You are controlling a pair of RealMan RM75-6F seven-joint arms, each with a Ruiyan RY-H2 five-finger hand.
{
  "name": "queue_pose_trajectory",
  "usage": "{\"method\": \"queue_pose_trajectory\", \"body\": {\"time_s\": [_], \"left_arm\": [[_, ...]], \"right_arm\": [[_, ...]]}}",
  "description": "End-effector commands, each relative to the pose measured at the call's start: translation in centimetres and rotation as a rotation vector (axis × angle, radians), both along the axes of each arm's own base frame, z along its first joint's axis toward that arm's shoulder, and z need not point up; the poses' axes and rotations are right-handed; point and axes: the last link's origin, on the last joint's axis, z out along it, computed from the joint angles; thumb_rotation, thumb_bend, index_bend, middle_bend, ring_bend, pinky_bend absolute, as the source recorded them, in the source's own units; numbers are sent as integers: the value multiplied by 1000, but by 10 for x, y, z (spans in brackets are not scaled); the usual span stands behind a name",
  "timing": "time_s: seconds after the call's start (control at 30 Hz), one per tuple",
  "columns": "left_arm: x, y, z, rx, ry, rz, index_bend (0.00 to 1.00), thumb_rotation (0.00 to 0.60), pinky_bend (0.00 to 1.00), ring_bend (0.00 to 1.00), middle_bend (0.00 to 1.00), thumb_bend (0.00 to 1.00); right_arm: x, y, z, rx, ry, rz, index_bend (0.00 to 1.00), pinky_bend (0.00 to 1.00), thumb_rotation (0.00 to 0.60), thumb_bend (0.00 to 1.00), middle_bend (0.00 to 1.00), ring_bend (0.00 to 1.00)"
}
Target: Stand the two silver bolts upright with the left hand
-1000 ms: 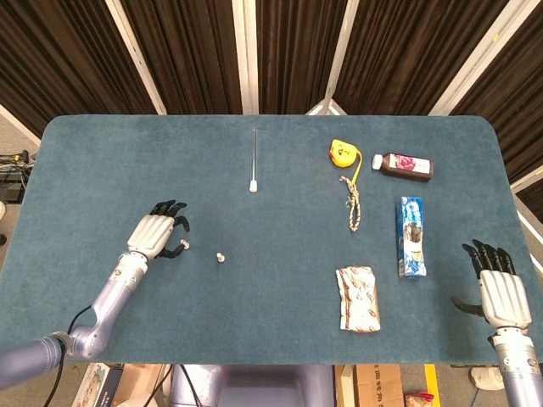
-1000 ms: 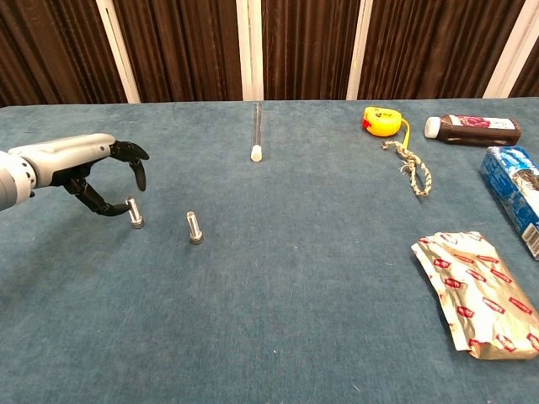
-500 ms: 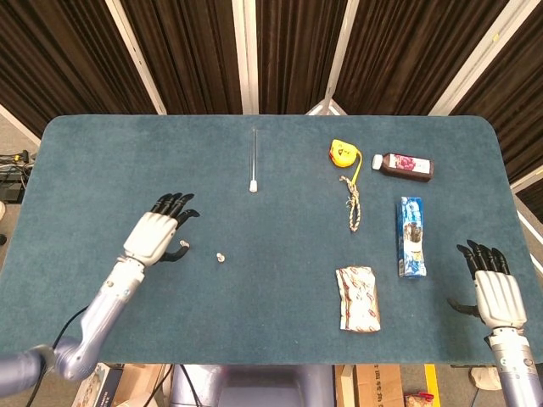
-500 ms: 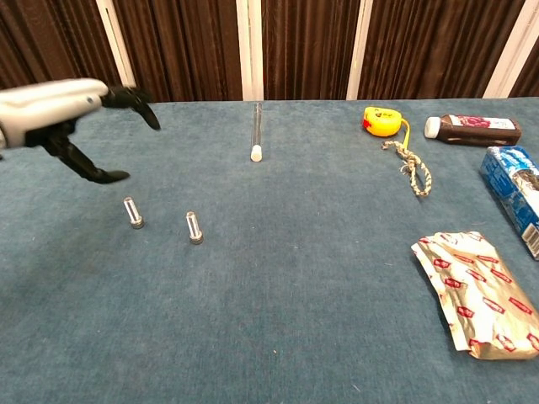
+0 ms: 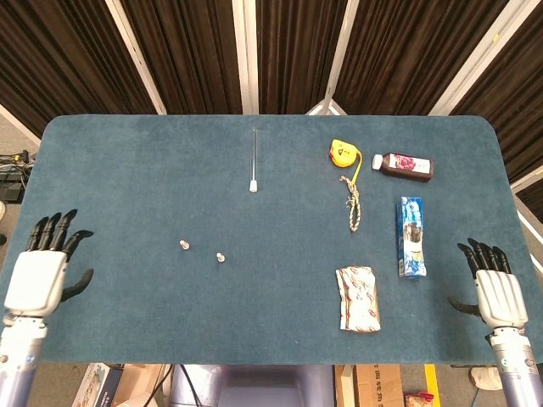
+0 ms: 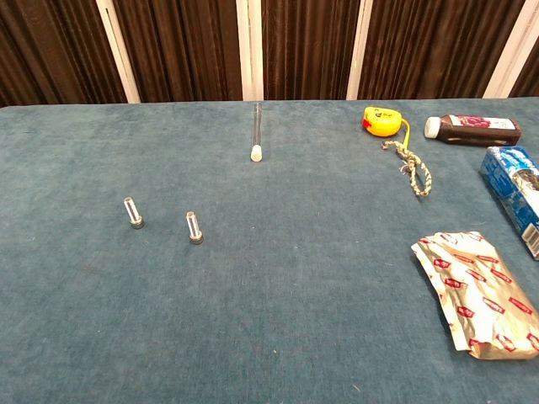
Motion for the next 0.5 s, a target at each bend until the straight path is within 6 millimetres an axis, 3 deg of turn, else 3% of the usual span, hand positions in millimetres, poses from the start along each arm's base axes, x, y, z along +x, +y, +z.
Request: {"method": "queue_pose_trajectory", "body": {"time_s": [0.03,0.23,0.5], "left_arm": [[-37,-27,17,10,-51,95,281,600,0,0,21,403],[-59,-31,15,-10,-70,140,253,600,0,0,18,402],[-63,-28,17,-2,-89,129,244,600,0,0,18,402]], "right_arm": [[0,0,2,-7,8,13,145,0,600,157,91,65],[2,-1,5,-25,10,52,145,0,600,157,91,65],[5,0,9,-53,8,91,145,0,600,157,91,65]]}}
